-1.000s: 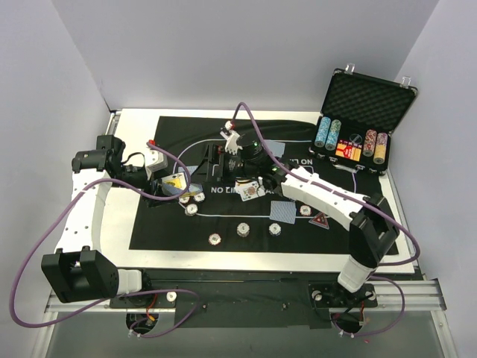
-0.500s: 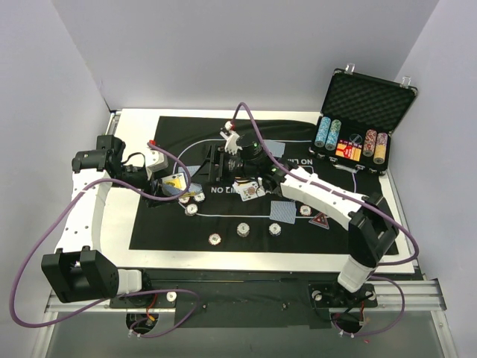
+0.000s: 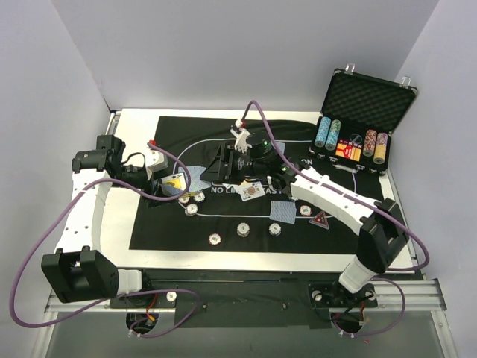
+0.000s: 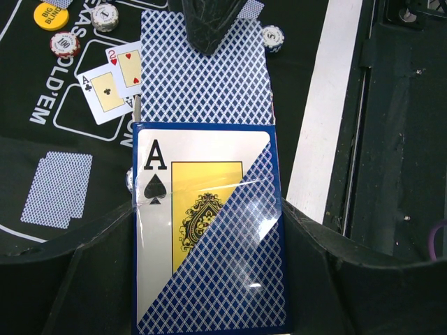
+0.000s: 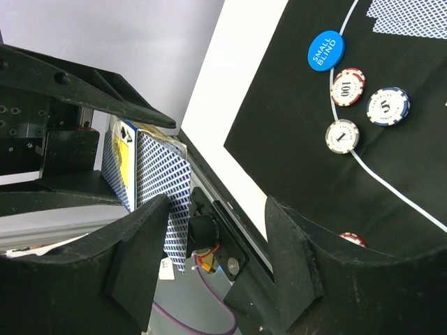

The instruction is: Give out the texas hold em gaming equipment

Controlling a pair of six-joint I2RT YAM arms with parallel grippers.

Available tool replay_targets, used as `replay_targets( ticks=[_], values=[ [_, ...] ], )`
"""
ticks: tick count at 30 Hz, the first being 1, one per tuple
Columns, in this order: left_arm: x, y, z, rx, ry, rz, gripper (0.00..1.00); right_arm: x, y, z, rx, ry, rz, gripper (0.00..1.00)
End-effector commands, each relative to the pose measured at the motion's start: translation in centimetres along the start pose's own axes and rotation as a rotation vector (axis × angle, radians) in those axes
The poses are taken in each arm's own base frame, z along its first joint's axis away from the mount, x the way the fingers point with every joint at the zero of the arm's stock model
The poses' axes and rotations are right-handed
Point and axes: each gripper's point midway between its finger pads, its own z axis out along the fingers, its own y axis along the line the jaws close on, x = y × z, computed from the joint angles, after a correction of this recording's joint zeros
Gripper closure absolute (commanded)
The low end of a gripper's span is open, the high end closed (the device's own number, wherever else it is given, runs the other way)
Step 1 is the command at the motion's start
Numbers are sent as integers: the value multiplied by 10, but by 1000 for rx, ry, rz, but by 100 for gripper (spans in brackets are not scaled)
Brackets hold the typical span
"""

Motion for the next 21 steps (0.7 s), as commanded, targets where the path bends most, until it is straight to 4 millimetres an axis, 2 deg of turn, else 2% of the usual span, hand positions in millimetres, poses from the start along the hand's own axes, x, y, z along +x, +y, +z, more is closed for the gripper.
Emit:
replay_targets(
  ticks=[1, 5, 9, 13, 17, 21],
  values=[
    [-15, -48, -8, 97, -43, -170, 100, -18, 25, -25, -42, -73, -48, 48],
    [-15, -48, -8, 98, -43, -166, 100, -16, 37, -25, -68, -72, -51, 49],
    [-15, -47, -8, 96, -45, -167, 100, -7, 51, -19, -112, -48, -46, 43],
    [-15, -48, -8, 98, -45, -166, 100, -2, 52, -12, -116, -31, -37, 42],
    [-15, -48, -8, 97, -43, -165, 100, -2, 51, -8, -116, -24, -23, 54],
    [-15, -48, -8, 97, -44, -165, 100, -4, 49, -11, -101, -28, -31, 73]
  ],
)
